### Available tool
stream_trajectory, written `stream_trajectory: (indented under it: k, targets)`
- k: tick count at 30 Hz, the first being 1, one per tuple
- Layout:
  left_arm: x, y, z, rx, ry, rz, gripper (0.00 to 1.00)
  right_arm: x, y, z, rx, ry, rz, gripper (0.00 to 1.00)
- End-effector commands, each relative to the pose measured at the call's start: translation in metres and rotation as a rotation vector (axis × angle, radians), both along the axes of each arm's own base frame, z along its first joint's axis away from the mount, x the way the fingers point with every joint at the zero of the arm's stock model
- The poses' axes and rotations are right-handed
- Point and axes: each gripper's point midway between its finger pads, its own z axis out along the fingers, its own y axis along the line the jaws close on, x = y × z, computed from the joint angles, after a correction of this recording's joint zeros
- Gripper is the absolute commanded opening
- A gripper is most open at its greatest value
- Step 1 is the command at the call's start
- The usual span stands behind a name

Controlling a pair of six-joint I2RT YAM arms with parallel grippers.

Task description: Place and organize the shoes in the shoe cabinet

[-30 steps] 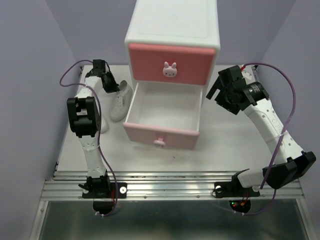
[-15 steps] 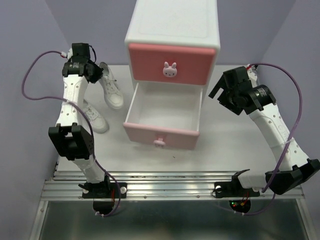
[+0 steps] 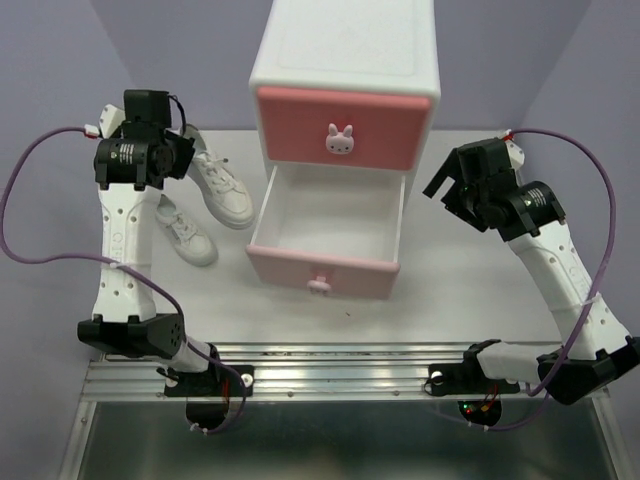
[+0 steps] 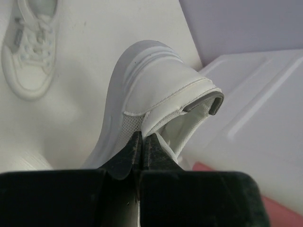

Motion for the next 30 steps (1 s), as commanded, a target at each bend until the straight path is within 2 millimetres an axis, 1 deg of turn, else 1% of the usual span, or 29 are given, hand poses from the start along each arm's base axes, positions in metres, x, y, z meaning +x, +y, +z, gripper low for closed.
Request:
stream_trajectory:
  k: [1,2,4,6,7,9,10,12,13,15,16,17,19,20,23,26,28,30]
  targets:
    - [-0.035,-0.043,0.018,-0.144,-0.082,0.064,0.0,0.002,-0.005,0.009,-0.01,-0.055,-0.001,1.0]
    - [-0.042,-0.058,0.019,-0.21,-0.095,0.066,0.0,0.003,-0.003,0.01,-0.005,-0.061,0.006,1.0]
    - [-0.048,-0.07,0.026,-0.299,-0.129,0.101,0.0,0.004,-0.002,0.011,-0.01,-0.065,0.022,1.0]
    - [-0.052,-0.083,0.029,-0.35,-0.14,0.099,0.0,0.006,0.0,0.01,-0.012,-0.059,0.03,1.0]
    - [-0.054,-0.093,0.032,-0.368,-0.144,0.08,0.0,0.006,0.002,0.009,-0.012,-0.055,0.039,1.0]
    - [-0.055,-0.102,0.037,-0.399,-0.156,0.079,0.0,0.006,0.003,0.009,-0.01,-0.052,0.045,1.0]
    - [-0.057,-0.11,0.037,-0.409,-0.154,0.065,0.0,0.006,0.003,0.009,-0.006,-0.053,0.044,1.0]
    - [-0.056,-0.119,0.033,-0.432,-0.141,0.068,0.0,0.005,0.002,0.01,-0.002,-0.056,0.039,1.0]
    - [-0.055,-0.127,0.029,-0.442,-0.124,0.053,0.0,0.004,0.001,0.011,-0.001,-0.06,0.038,1.0]
    - [-0.055,-0.137,0.03,-0.457,-0.115,0.034,0.0,0.001,0.001,0.011,0.0,-0.059,0.037,1.0]
    - [-0.055,-0.149,0.028,-0.452,-0.102,0.008,0.0,0.0,0.0,0.013,0.0,-0.063,0.038,1.0]
    - [-0.055,-0.154,0.031,-0.458,-0.105,-0.003,0.0,-0.001,-0.001,0.013,-0.003,-0.061,0.038,1.0]
    - [-0.055,-0.162,0.03,-0.47,-0.103,-0.004,0.0,-0.003,-0.002,0.013,-0.011,-0.058,0.039,1.0]
    - [-0.057,-0.17,0.026,-0.469,-0.089,-0.018,0.0,-0.004,-0.002,0.014,-0.012,-0.058,0.042,1.0]
    - [-0.058,-0.179,0.02,-0.474,-0.066,-0.033,0.0,-0.007,-0.004,0.014,-0.023,-0.048,0.05,1.0]
    - [-0.063,-0.195,0.015,-0.495,-0.042,-0.054,0.0,-0.01,-0.006,0.013,-0.04,-0.032,0.06,1.0]
    - [-0.065,-0.207,0.007,-0.492,-0.022,-0.075,0.0,-0.011,-0.006,0.014,-0.053,-0.029,0.076,1.0]
    - [-0.065,-0.212,-0.002,-0.495,0.002,-0.082,0.0,-0.011,-0.006,0.016,-0.06,-0.03,0.082,1.0]
